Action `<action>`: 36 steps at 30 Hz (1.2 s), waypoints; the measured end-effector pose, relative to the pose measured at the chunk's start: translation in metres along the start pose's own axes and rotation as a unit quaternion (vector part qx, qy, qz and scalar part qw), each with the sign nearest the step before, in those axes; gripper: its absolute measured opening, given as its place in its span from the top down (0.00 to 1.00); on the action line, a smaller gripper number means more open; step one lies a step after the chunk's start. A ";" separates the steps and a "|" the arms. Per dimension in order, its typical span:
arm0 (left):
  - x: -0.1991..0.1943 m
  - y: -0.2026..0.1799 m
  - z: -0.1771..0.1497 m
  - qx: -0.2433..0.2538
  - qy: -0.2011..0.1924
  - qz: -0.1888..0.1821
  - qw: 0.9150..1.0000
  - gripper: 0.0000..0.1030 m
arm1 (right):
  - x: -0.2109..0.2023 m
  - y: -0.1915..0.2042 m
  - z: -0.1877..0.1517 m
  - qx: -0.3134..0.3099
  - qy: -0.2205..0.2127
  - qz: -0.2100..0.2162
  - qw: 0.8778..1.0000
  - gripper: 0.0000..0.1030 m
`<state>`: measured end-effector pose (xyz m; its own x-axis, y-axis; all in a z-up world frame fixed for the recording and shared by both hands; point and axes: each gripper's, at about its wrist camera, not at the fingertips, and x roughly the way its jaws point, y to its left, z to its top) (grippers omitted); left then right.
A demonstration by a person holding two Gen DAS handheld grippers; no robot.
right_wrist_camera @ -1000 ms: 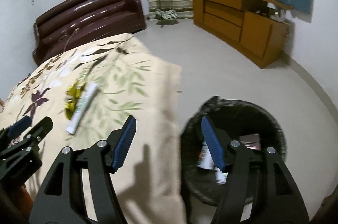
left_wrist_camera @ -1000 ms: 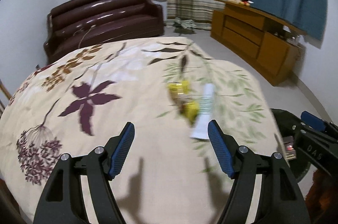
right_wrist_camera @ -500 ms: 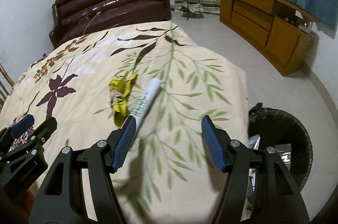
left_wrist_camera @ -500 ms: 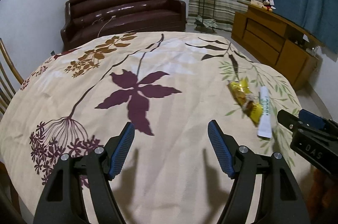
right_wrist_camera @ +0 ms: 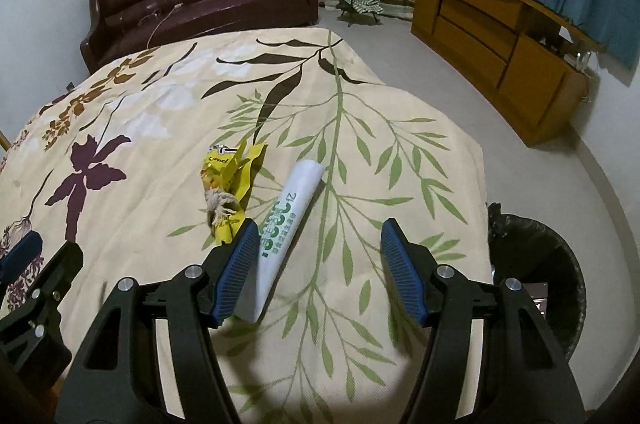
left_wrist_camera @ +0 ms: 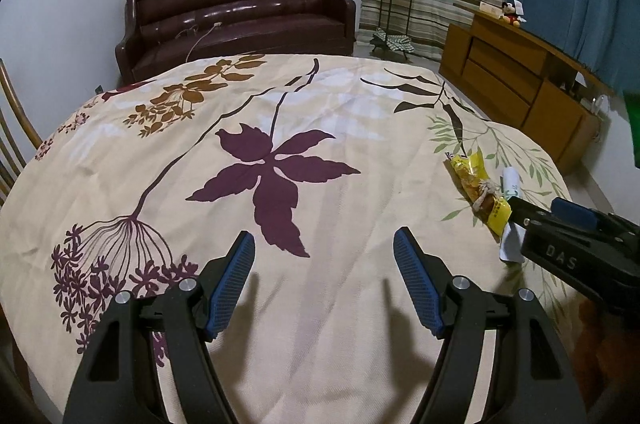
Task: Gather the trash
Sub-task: 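Move both open tools back over the wrapper and tube on the bed, then grasp the white-and-green tube with the right tool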
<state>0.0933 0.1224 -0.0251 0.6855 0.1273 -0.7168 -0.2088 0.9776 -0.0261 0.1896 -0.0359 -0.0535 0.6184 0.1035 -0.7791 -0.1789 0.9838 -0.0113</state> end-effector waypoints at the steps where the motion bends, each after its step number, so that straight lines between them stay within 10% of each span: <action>1: 0.001 0.000 0.000 -0.001 0.001 -0.001 1.000 0.32 | 0.002 0.001 0.000 -0.002 0.002 0.001 1.000 0.41; 17: 0.005 -0.008 -0.001 0.003 0.004 -0.009 1.000 0.32 | 0.000 -0.006 -0.005 -0.014 0.000 0.020 1.000 0.85; 36: 0.009 -0.015 -0.002 0.007 0.008 -0.019 1.000 0.32 | 0.001 -0.008 -0.006 -0.013 0.002 0.036 0.999 0.85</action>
<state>0.1013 0.1083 -0.0322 0.6808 0.0883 -0.7271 -0.1741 0.9838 -0.0436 0.1876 -0.0445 -0.0580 0.5996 0.1728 -0.7814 -0.2419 0.9699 0.0288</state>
